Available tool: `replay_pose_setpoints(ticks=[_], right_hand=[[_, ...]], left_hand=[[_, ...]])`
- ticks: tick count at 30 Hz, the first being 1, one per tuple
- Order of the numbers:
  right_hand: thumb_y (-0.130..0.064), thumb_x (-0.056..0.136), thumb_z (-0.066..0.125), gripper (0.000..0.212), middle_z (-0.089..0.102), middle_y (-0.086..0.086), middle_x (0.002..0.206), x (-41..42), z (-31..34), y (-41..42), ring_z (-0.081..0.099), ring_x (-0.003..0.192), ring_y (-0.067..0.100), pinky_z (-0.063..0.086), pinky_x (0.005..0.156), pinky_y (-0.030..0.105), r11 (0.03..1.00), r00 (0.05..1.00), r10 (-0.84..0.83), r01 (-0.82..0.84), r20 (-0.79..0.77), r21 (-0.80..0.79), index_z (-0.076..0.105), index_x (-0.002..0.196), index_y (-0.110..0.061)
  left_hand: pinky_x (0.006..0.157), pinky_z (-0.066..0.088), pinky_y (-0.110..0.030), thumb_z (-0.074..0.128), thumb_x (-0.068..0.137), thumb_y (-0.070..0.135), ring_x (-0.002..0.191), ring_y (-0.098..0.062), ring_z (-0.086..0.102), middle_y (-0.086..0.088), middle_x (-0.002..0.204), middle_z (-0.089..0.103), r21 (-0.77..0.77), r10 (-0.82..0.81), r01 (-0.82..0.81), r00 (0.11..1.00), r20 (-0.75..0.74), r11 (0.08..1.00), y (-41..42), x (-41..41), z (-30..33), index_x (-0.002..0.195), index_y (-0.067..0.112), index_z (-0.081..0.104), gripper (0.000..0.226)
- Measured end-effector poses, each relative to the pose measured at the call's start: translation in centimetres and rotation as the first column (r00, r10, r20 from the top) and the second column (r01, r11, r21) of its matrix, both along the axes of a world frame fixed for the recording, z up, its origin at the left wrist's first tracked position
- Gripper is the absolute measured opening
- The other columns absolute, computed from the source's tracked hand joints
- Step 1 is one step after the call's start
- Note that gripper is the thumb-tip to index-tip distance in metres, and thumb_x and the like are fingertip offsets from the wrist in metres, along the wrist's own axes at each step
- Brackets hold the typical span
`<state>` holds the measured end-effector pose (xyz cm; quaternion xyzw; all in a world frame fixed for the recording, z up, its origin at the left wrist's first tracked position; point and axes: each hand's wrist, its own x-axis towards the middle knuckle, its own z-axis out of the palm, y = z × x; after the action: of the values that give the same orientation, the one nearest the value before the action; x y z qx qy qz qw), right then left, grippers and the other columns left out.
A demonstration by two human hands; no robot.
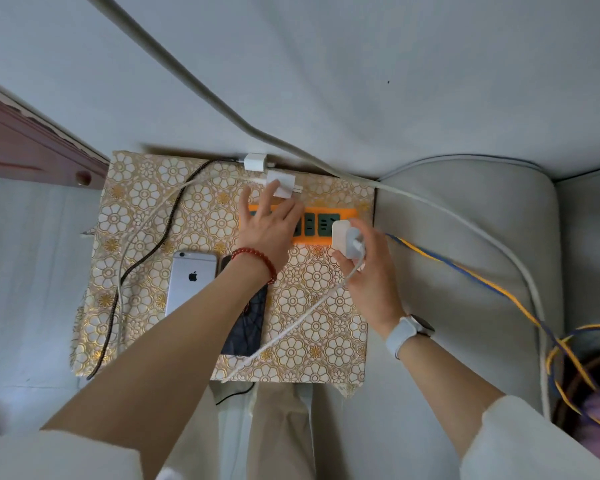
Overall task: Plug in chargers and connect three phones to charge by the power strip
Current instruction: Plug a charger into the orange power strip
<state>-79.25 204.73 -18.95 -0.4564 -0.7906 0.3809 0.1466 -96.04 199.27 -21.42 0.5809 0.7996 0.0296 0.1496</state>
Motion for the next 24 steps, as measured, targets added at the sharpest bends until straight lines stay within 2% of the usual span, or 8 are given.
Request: replay_pose_setpoints(ticks=[3,5,8,10,12,15,19,24], right_hand=[[-0.016,0.08,0.068,0.052,0.053,0.008,0.122,0.4,0.5,-0.9,0.039,0.096,-0.009,0.031,0.078,0.0,0.994,0.998,-0.056,0.059,0.032,-0.093,0.045,0.126,-0.016],[-0.018,0.078,0.07,0.051,0.056,0.008,0.117,0.8,0.7,-1.5,0.043,0.092,-0.004,0.035,0.074,0.002,0.992,0.999,-0.001,0.008,0.054,-0.127,0.046,0.123,-0.018],[-0.021,0.077,0.072,0.048,0.057,0.005,0.11,0.8,0.8,-1.7,0.056,0.091,0.016,0.049,0.073,0.026,0.991,0.994,0.073,-0.063,0.082,-0.122,0.046,0.118,-0.02],[-0.022,0.077,0.072,0.046,0.055,0.0,0.105,0.6,1.0,-1.4,0.055,0.088,0.017,0.054,0.074,0.037,0.993,0.993,0.06,-0.049,0.101,-0.108,0.046,0.114,-0.021],[-0.023,0.077,0.071,0.045,0.055,0.001,0.107,0.2,1.1,-1.2,0.055,0.09,0.018,0.055,0.076,0.042,0.992,0.991,0.072,-0.06,0.114,-0.112,0.047,0.114,-0.021],[-0.026,0.079,0.069,0.045,0.055,0.003,0.109,-0.3,1.3,-0.8,0.056,0.095,0.021,0.055,0.075,0.044,0.988,0.98,0.124,-0.106,0.157,-0.115,0.047,0.117,-0.017],[-0.027,0.08,0.067,0.042,0.054,0.001,0.101,-1.3,1.4,-0.2,0.053,0.093,0.025,0.043,0.066,0.03,0.978,0.942,0.207,-0.191,0.264,-0.084,0.045,0.115,-0.017],[-0.023,0.085,0.061,0.052,0.054,0.014,0.119,-2.4,1.6,0.0,0.049,0.108,0.031,0.044,0.082,0.039,0.945,0.864,0.324,-0.313,0.385,-0.094,0.036,0.129,-0.012]], left_hand=[[0.107,-0.009,-0.058,0.065,0.075,0.015,0.141,-0.027,0.007,0.007,0.139,0.042,-0.017,-0.05,0.05,0.999,0.012,0.999,-2.3,0.4,0.2,0.13,0.024,0.036,0.063],[0.109,-0.004,-0.057,0.066,0.075,0.019,0.14,-0.028,0.012,0.006,0.137,0.045,-0.018,-0.062,0.063,0.997,0.036,0.998,-3.3,0.7,0.3,0.128,0.024,0.039,0.06],[0.11,0.009,-0.051,0.064,0.077,0.02,0.137,-0.024,0.02,0.006,0.139,0.044,-0.01,-0.05,0.051,0.994,0.097,0.999,-3.6,0.7,0.2,0.13,0.024,0.038,0.059],[0.11,0.012,-0.048,0.061,0.08,0.023,0.136,-0.02,0.024,0.006,0.142,0.04,-0.016,-0.05,0.053,0.989,0.14,0.998,-3.6,0.6,0.0,0.134,0.023,0.034,0.06],[0.111,0.011,-0.048,0.06,0.08,0.026,0.135,-0.018,0.027,0.004,0.144,0.038,0.001,-0.035,0.035,0.988,0.149,0.999,-4.0,0.5,-0.1,0.135,0.021,0.033,0.062],[0.111,0.009,-0.051,0.064,0.078,0.026,0.135,-0.018,0.029,0.001,0.145,0.037,0.023,0.049,-0.053,0.988,0.148,0.998,-4.9,0.2,-0.2,0.135,0.019,0.034,0.064],[0.11,0.007,-0.056,0.063,0.079,0.027,0.138,-0.018,0.025,0.001,0.145,0.038,0.017,0.128,-0.131,0.982,0.142,0.991,-6.1,-0.1,-0.2,0.135,0.018,0.035,0.063],[0.11,-0.001,-0.058,0.055,0.086,0.028,0.141,-0.015,0.016,0.005,0.15,0.029,-0.019,0.143,-0.142,0.972,0.185,0.99,-6.6,-0.7,-0.4,0.138,0.021,0.029,0.059]])
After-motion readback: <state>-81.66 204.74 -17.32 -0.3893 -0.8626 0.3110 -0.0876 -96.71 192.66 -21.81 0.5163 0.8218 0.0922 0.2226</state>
